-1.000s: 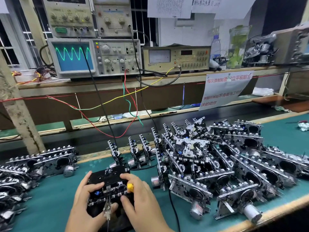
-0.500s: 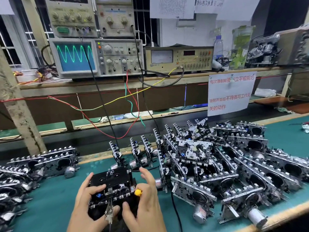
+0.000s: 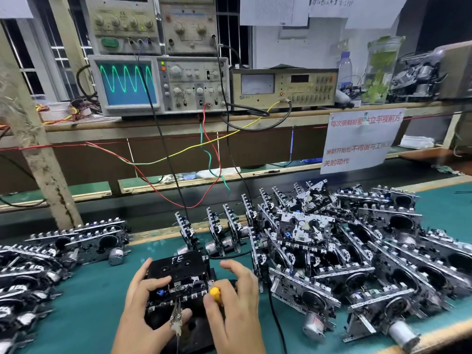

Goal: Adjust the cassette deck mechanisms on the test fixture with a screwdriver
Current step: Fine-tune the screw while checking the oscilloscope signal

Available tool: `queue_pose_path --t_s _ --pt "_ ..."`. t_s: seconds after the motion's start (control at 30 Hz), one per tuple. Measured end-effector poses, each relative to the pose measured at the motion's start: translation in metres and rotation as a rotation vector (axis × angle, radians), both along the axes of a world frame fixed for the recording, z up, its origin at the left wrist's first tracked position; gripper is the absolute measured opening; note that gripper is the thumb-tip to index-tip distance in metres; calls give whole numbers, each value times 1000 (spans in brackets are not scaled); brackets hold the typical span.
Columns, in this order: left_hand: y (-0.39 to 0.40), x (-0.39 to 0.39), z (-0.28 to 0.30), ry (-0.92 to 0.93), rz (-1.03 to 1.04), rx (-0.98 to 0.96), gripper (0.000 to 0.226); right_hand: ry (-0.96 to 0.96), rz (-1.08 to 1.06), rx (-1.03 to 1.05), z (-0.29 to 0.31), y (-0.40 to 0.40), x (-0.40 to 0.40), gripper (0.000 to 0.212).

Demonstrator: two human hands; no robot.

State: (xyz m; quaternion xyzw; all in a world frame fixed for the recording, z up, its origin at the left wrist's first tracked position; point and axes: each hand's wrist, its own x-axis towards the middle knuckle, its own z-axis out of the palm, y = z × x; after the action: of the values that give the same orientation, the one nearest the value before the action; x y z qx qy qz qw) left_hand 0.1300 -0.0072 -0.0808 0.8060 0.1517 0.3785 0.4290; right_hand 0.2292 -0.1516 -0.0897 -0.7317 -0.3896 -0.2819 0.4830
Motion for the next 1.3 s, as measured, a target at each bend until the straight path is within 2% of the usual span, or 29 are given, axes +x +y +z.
queue_pose_path --t_s 0.07,0.13,0.27,0.37,0.47,0.67,0.9,1.0,1.1,1.3 --pt "0 0 0 7 -9 2 69 -23 -12 11 1 -2 1 25" --pt "1 -1 -1 18 -6 1 65 -53 -20 35 2 -4 3 29" --pt "2 -1 -2 31 5 7 65 -109 -19 136 5 -7 5 20" --pt "2 -1 -1 44 -2 4 68 -98 -15 179 8 -9 4 22" --pt "2 -1 -2 56 3 -6 69 -91 -4 196 6 -9 4 12" --pt "1 -2 -1 76 10 0 75 14 15 192 6 -8 3 12" --pt "-1 -1 1 28 13 -4 66 87 91 143 8 -8 1 20" --pt "-1 -1 1 24 12 3 67 111 120 157 8 -9 1 16" --pt "-1 -2 1 15 11 -3 69 164 142 162 7 -8 1 21" --pt "0 -1 0 19 16 -15 69 179 161 168 6 -6 1 13"
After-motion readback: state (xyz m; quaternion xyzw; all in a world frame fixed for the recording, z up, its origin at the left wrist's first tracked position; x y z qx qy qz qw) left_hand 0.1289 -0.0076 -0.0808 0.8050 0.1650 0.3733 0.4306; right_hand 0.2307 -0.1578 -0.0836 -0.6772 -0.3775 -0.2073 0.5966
